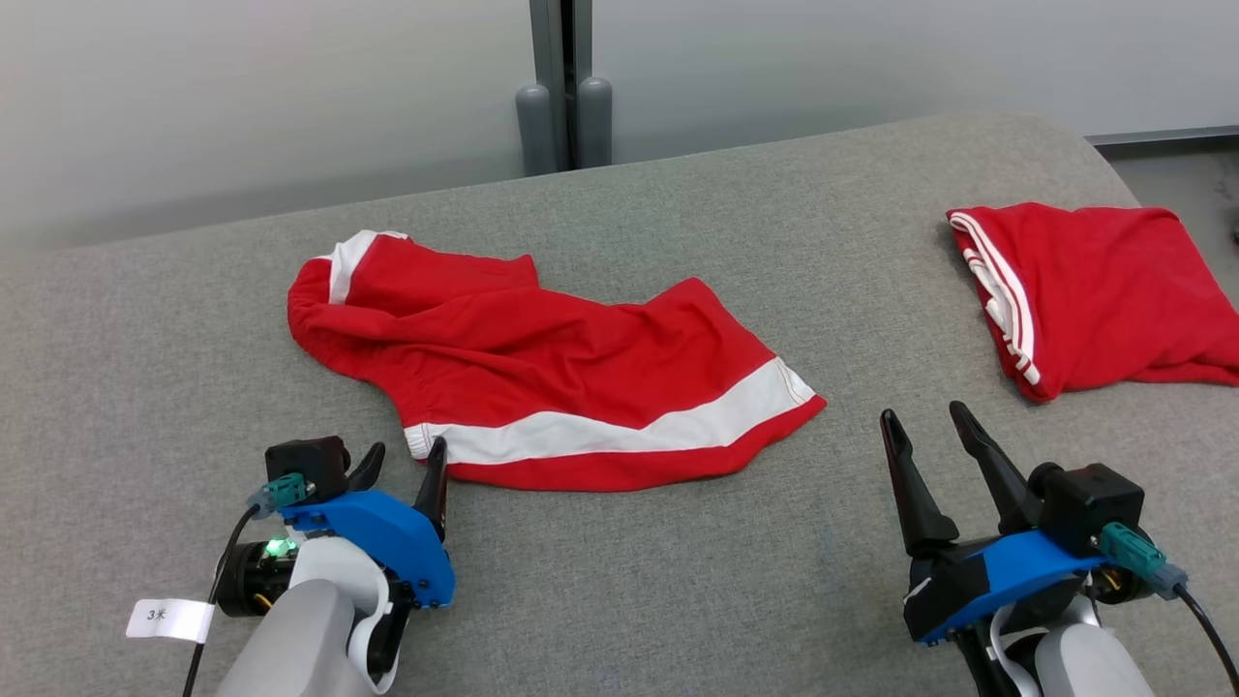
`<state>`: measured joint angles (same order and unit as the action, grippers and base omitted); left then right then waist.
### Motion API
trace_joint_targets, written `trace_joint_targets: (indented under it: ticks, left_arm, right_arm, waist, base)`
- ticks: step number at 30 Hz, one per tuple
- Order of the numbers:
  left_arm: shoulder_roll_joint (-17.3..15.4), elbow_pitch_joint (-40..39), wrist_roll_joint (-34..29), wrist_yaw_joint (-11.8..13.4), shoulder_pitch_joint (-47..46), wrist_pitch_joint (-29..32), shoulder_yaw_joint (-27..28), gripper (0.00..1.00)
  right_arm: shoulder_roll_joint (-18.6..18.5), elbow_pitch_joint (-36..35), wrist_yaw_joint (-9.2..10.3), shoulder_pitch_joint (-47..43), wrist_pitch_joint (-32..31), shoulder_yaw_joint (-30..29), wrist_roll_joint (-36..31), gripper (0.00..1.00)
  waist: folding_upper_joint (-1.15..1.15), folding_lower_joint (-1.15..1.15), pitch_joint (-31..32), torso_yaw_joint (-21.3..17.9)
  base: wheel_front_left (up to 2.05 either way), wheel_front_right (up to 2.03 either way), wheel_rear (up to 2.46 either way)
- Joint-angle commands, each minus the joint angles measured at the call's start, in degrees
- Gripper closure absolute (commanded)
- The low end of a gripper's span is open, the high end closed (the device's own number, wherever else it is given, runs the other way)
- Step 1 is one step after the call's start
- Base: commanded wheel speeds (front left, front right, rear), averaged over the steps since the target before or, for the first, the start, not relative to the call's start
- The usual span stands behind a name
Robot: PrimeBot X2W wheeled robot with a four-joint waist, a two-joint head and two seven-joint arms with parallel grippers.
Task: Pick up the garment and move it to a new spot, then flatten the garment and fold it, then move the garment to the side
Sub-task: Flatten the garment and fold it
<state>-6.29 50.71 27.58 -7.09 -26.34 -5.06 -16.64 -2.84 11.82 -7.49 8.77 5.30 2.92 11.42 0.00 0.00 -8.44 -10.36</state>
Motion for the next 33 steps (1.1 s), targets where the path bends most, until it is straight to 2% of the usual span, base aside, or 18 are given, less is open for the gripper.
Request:
trace_joint_targets:
  ticks: [1,11,12,13,14,18,29,33]
  left_arm:
    - [0.07,0.63,0.45,-0.05,-0.95,-0.15,0.23,0.0]
    - [0.65,4.11,3.11,-0.52,-3.59,-0.05,-1.67,0.02]
    - [0.63,4.25,3.37,-0.54,-3.78,-0.16,-1.87,0.35]
    - [0.58,4.31,3.69,-0.54,-3.91,-0.4,-2.14,0.64]
    - [0.48,4.33,3.84,-0.55,-4.01,-0.59,-2.46,1.0]
    - [-0.06,4.58,5.04,-0.51,-4.17,-0.73,-3.84,1.0]
    - [-0.53,1.51,6.03,-0.33,-3.95,-5.44,-9.71,1.0]
    - [-0.55,0.45,6.67,-0.34,-5.02,-5.9,-11.56,1.0]
  right_arm:
    - [-0.1,0.21,-0.01,0.49,0.44,0.05,0.16,0.0]
    - [-0.1,0.92,-0.01,1.69,0.6,0.89,0.47,0.0]
    - [-0.1,0.95,-0.01,1.7,0.6,0.92,0.5,0.0]
    - [-0.1,1.02,-0.01,1.67,0.61,0.93,0.48,0.0]
    - [-0.1,1.06,-0.01,1.73,0.57,0.88,0.45,0.0]
    - [-0.09,1.89,-0.01,3.53,-1.51,1.65,0.33,0.0]
    - [-0.72,13.19,-0.01,16.74,-23.9,0.65,-1.51,0.0]
    - [-1.25,18.61,-0.01,21.09,-27.35,0.98,-3.38,0.0]
  waist:
    - [0.0,0.0,-0.07,-0.1]
    - [0.0,0.0,-0.75,-0.64]
    - [0.0,0.0,-0.82,-0.66]
    - [0.0,0.0,-0.91,-0.65]
    - [0.0,0.0,-1.01,-0.6]
    - [0.0,0.0,-1.67,0.02]
    - [0.0,0.0,-4.82,4.51]
    - [0.0,0.0,-6.19,5.83]
  base:
    - [0.0,0.0,0.0]
    - [0.0,0.0,0.0]
    - [0.0,0.0,0.0]
    - [0.0,0.0,0.0]
    - [0.0,0.0,0.0]
    - [0.0,0.0,0.0]
    - [0.0,0.0,0.0]
    - [0.0,0.0,0.0]
